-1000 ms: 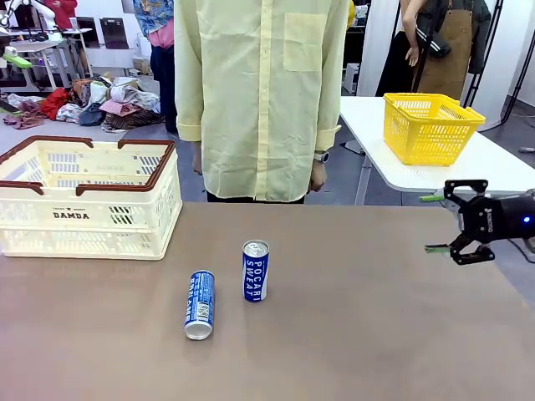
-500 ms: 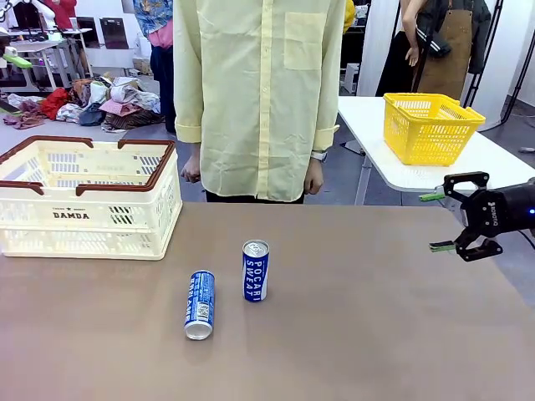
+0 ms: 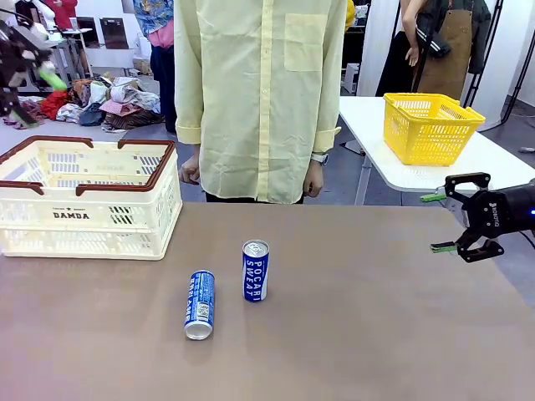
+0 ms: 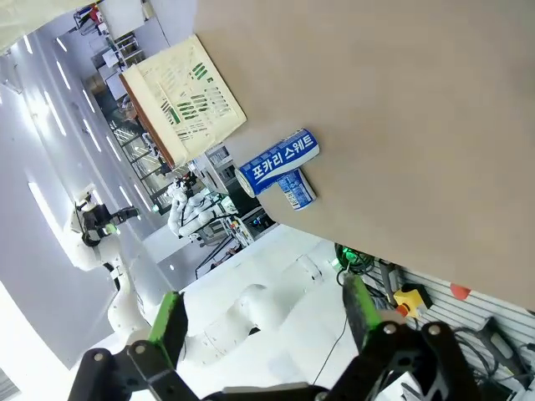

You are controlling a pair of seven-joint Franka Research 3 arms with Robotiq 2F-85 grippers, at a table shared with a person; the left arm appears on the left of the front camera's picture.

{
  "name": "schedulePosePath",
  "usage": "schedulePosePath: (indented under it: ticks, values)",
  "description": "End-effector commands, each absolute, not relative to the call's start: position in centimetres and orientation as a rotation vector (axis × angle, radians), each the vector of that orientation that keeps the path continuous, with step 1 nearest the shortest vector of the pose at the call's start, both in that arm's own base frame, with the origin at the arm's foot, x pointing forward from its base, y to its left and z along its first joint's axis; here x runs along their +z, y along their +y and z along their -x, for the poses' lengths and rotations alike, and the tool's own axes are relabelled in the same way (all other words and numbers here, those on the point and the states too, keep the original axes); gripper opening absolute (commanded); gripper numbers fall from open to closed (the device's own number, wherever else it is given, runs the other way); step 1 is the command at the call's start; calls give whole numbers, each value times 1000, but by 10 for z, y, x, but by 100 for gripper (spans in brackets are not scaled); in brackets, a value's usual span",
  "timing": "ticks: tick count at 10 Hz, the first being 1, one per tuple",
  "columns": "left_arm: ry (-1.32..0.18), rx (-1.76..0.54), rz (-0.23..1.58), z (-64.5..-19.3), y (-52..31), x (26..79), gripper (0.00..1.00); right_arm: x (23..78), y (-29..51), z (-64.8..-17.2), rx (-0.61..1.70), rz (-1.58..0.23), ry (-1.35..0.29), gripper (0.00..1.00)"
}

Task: Place the drinks into the Shopping basket.
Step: Pick up one drink and place it into the Shopping basket.

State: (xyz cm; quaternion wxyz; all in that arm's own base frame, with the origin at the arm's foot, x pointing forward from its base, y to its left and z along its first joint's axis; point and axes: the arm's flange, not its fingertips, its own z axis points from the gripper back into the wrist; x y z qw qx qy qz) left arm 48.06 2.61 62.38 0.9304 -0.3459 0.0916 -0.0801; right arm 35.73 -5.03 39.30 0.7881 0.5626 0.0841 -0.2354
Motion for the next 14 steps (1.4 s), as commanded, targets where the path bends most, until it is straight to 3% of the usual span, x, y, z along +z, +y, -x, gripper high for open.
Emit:
schedulePosePath:
  ticks: [1,2,4,6,7,11,12,14]
  values:
    - [160,-208,552,-420,-12,590,100,397,-51,-356,-517,-1210,199,100]
    - [7,-210,511,-387,-23,577,100,397,-51,-356,-517,-1210,199,100]
    - [-135,-228,460,-354,-26,559,100,397,-51,-356,-517,-1210,199,100]
    - [-191,-202,397,-357,-28,547,100,397,-51,-356,-517,-1210,199,100]
    - [-93,-236,463,-360,-29,564,100,397,-51,-356,-517,-1210,199,100]
    - [-124,-238,462,-355,-31,557,100,397,-51,-356,-517,-1210,199,100]
    - [-170,-157,377,-326,-72,543,100,397,-51,-356,-517,-1210,199,100]
    - [-237,-233,293,-271,-135,503,100,397,-51,-356,-517,-1210,199,100]
